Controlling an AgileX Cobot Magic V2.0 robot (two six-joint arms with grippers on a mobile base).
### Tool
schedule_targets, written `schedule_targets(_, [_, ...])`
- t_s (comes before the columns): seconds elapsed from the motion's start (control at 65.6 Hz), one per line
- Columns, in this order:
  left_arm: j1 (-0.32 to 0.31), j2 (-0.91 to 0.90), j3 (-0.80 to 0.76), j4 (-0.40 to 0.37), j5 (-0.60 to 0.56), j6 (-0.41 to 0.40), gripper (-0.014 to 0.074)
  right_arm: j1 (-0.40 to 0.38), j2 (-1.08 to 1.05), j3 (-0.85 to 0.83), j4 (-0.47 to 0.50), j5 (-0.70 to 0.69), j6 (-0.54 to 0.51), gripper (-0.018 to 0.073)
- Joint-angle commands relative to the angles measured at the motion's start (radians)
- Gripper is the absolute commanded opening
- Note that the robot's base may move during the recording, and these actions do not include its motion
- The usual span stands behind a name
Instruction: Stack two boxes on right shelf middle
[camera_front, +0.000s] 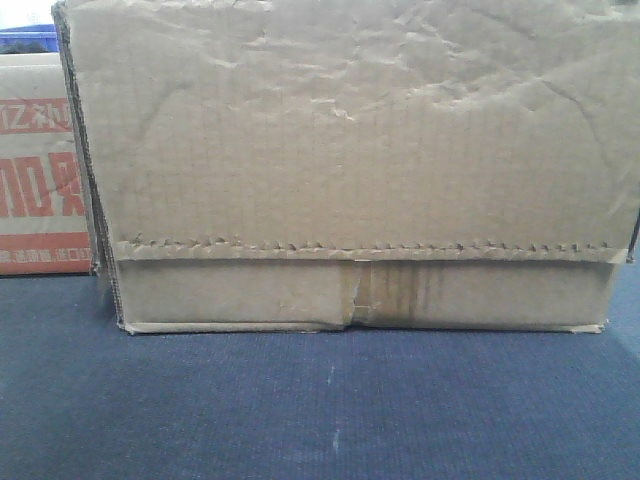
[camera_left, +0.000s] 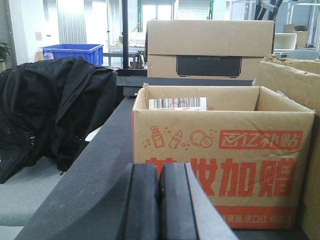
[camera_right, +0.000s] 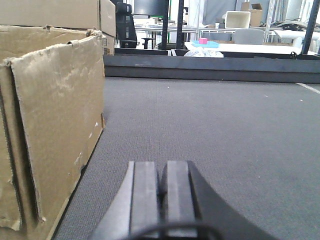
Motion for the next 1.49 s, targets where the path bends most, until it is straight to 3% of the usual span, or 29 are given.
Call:
schedule_targets(0.0, [0.003,-0.004,-0.002,-0.004,-0.019,0.0,-0.0111,-0.007,-0.003,0.0,-0.001,-0.025,0.0,-0.0163])
schedule_targets(0.899, [0.003,-0.004,-0.002,-0.004,-0.06,0.0,-0.0111,-0.007,-0.003,0.0,0.002,-0.049,0.0,-0.0163])
schedule_targets(0.96, [0.003,-0.004,-0.002,-0.033,-0.065,0.0,-0.0111,-0.007,-0.003,0.0,0.002,-0.065,0.0,-0.0163])
schedule_targets(1.143, [0.003,-0.004,-0.002,-0.087,-0.181,0.0,-0.0111,-0.007,-0.003,0.0,0.002,-0.185,0.0,-0.0163])
schedule_targets(1.219, [0.003,-0.004,-0.02,-0.089,-0.198,0.0,-0.0111,-0.007,-0.003,-0.043,0.002,-0.16,0.0,-0.0163])
schedule_targets(1.371, [0.003,-0.004,-0.218,-0.089,-0.077,0.0,-0.0111,-0.007,-0.003,-0.252,0.002,-0.057,0.0,-0.0162])
schedule_targets(1.478, [0.003,0.037,-0.4,-0.087,0.119,0.0,-0.0111,-0.007,0.02,-0.425,0.002,0.01,0.0,-0.0162])
